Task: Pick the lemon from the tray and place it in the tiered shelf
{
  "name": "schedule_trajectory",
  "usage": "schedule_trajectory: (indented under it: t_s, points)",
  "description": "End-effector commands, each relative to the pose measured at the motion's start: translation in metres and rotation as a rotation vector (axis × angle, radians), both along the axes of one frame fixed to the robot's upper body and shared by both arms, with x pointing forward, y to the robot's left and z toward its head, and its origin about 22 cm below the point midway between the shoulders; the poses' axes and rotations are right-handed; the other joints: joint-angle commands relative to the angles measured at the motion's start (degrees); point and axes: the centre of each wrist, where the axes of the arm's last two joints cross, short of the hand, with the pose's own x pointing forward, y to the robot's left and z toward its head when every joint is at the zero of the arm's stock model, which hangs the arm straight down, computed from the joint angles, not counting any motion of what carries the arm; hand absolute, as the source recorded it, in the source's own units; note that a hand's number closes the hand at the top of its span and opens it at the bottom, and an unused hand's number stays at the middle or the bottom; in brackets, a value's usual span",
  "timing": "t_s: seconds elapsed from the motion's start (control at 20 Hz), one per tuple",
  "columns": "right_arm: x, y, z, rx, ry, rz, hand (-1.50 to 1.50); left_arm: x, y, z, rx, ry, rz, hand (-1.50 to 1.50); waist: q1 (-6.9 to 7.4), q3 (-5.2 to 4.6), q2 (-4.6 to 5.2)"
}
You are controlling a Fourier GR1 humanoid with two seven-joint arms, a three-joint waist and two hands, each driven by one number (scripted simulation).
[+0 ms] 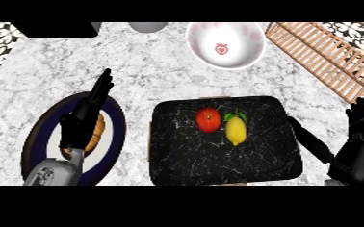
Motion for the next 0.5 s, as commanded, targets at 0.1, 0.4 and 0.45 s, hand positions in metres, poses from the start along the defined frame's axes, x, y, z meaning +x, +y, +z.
schedule_trajectory:
  t_s: [0.1,0.4,0.45]
  points:
    - [-0.032,0.013,0.014,-0.067,0.175,0.2,-1.5,0.006,-0.008,-0.004,-0.015,0.0,-0.016,0.0,0.76,-0.12,0.07]
    - [-0.016,0.022,0.063,-0.172,0.334,0.234,-1.5,0.012,-0.014,-0.008,0.012,-0.007,-0.018,0.0,1.41,-0.23,0.18]
    - [-0.017,0.032,0.069,-0.168,0.356,0.25,-1.5,0.015,-0.014,0.002,-0.009,-0.019,-0.019,0.0,1.61,-0.29,0.12]
